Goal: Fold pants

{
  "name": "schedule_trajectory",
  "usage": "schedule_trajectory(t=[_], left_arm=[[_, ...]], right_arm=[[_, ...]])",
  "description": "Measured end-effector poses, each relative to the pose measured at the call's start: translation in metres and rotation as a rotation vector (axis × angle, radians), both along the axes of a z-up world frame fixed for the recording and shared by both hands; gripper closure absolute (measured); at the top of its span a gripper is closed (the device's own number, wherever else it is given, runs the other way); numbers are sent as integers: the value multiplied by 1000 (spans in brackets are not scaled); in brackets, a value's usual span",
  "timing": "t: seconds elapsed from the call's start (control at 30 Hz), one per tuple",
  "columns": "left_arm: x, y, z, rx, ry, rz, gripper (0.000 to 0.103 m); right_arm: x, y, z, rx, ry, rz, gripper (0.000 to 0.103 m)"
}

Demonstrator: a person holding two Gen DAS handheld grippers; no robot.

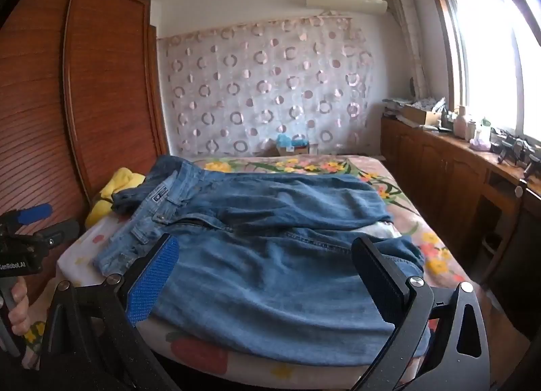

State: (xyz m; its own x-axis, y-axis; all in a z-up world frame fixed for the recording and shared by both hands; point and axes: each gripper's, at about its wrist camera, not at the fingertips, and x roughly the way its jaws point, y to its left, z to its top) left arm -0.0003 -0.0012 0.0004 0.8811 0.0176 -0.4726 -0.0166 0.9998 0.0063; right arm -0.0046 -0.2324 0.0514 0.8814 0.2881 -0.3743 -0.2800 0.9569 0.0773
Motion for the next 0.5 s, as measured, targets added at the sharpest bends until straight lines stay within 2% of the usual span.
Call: schedule_trajectory(t=[0.5], left_arm=[[-1, 1, -10, -13, 10, -2, 0]], right_arm=[[0, -4, -2, -4, 13, -5, 0]])
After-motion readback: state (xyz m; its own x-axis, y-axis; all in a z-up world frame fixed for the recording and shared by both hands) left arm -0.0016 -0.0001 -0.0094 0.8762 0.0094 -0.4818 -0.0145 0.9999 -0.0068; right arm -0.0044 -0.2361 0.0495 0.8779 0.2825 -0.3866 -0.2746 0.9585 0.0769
